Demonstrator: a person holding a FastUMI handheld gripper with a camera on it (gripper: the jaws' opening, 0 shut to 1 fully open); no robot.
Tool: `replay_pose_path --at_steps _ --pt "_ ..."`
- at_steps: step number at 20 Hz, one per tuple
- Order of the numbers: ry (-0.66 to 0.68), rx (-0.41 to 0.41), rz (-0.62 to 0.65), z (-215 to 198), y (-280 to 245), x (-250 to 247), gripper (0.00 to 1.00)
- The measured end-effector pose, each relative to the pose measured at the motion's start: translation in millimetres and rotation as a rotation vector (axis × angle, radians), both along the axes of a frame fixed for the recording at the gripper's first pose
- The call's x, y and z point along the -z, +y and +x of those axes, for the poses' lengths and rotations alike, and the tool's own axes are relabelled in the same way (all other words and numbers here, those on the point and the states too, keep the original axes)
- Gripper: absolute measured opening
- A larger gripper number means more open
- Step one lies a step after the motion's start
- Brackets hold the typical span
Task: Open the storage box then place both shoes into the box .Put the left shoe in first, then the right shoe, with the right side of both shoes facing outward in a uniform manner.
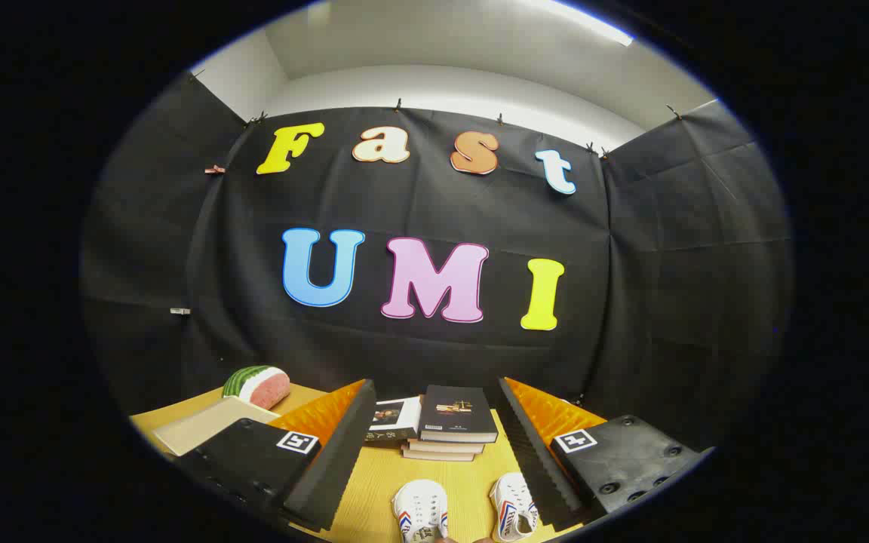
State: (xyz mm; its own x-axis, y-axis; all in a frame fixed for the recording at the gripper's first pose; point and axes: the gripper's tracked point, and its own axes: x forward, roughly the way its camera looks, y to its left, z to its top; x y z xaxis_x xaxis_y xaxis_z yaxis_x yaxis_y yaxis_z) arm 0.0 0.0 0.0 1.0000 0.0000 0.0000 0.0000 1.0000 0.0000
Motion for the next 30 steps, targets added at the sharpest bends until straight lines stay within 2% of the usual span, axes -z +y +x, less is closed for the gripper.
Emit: replay_pose_path --at_steps 8,30 --pt "0.002 0.019 -0.010 -13.9 -11.2 -3.3 0.97" --pt "0.129 -0.090 0.078 -12.5 26.7 22.1 0.97"
